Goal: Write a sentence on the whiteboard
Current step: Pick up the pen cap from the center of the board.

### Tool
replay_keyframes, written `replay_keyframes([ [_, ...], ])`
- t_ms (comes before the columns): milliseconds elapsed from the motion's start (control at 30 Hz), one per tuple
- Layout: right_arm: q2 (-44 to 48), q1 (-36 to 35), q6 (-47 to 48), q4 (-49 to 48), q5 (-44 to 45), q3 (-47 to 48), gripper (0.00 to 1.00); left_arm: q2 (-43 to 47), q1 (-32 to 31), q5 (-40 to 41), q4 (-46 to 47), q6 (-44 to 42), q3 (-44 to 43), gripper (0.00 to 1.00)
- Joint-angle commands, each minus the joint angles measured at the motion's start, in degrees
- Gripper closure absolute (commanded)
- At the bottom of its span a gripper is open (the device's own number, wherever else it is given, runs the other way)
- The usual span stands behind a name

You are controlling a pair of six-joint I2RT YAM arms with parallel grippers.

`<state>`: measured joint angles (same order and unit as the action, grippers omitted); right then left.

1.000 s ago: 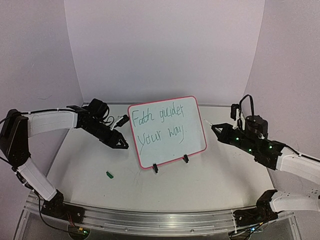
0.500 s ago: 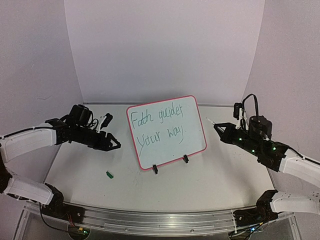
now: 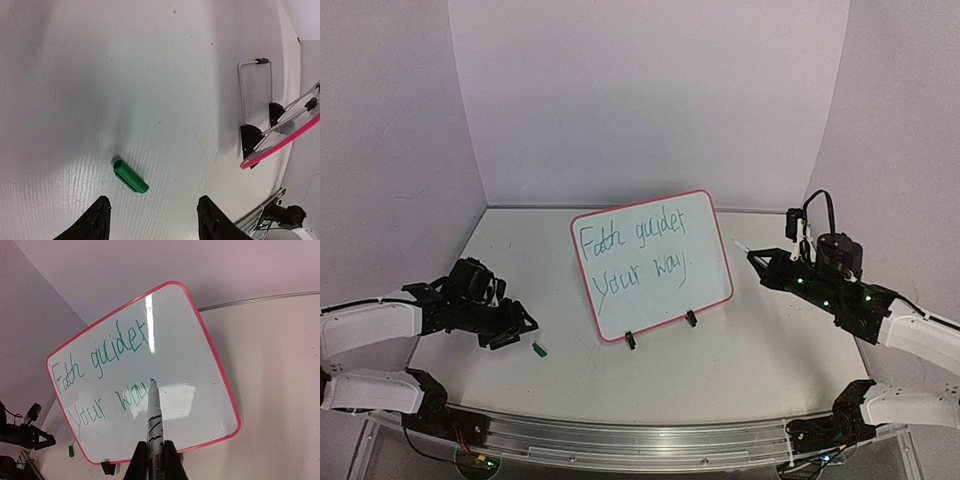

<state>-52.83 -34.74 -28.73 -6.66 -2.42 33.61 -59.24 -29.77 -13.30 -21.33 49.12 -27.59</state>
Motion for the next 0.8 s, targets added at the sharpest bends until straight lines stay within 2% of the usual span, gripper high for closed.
replay_keyframes([
  [0, -1.0, 0.2, 0.3, -0.9, -0.5, -0.3, 1.0, -3.4, -0.5, -1.4, 4.9, 4.6, 0.5, 0.42],
  [200, -0.9, 0.2, 0.1, -1.0, -0.3, -0.6, 1.0, -10.5, -1.2, -2.7, 5.1, 4.7, -0.9, 0.43],
  [367, -0.9, 0.2, 0.1, -1.0, 0.0, -0.7, 1.0, -11.8, -1.6, -2.8, 8.4, 5.5, 0.1, 0.43],
  [600, -2.0, 0.2, -0.1, -1.0, 0.6, -0.7, 1.0, -17.1, -1.9, -5.0, 14.3, 5.2, 0.8, 0.49],
  [767, -1.5, 0.2, -0.3, -0.9, 0.8, -0.9, 1.0, -18.9, -2.1, -4.0, 14.0, 3.1, -0.2, 0.49],
])
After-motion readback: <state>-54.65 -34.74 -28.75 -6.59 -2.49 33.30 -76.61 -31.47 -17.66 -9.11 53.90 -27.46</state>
